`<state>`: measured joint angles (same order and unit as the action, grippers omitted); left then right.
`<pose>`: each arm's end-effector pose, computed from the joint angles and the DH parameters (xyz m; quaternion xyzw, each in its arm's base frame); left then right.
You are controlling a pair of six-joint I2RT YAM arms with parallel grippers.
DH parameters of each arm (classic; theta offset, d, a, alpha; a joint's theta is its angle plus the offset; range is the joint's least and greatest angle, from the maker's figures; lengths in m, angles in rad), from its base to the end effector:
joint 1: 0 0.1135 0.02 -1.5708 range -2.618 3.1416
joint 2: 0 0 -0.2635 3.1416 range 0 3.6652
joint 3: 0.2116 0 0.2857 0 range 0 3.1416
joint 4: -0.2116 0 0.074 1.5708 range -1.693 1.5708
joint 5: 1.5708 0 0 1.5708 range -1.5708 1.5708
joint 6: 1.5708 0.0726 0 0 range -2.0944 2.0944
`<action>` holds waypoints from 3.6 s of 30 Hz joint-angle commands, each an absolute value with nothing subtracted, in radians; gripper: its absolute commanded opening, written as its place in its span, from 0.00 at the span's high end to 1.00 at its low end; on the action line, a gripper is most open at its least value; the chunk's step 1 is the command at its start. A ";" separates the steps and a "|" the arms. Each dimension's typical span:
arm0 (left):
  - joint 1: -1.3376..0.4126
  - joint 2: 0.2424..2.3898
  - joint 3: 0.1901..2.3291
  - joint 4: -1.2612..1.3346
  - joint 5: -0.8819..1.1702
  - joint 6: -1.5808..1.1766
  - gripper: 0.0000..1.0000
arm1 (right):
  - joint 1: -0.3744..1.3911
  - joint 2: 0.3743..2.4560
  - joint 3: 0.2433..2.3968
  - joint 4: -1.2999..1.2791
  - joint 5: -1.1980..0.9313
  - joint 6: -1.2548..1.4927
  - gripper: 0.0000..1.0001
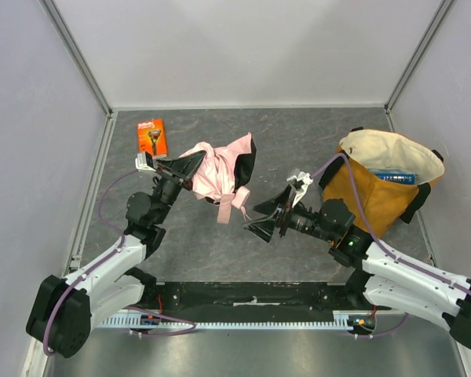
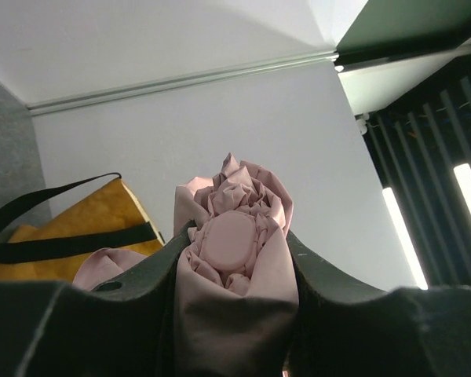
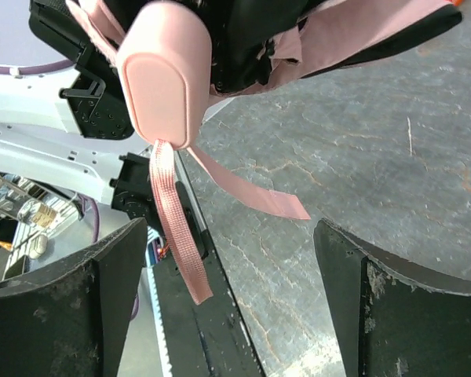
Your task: Put away the umbrella
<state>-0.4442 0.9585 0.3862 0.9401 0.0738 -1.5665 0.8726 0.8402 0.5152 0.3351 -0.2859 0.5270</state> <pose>0.2437 -0.1219 0.2809 -0.2752 0.4950 -0.7069 0.4238 0.1590 0.2213 0.2789 -0.2195 0.6686 0.5297 0.4735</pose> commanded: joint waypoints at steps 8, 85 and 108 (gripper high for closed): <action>-0.442 0.927 0.472 1.012 0.003 -1.707 0.98 | 1.058 1.104 0.571 0.808 -0.075 0.414 0.25; -0.597 0.753 0.477 0.540 0.363 -2.086 0.98 | 0.644 1.353 0.718 0.736 0.063 0.184 1.00; -0.483 1.071 0.577 0.805 0.442 -2.141 0.98 | 0.779 1.361 0.664 0.183 -0.221 0.521 0.73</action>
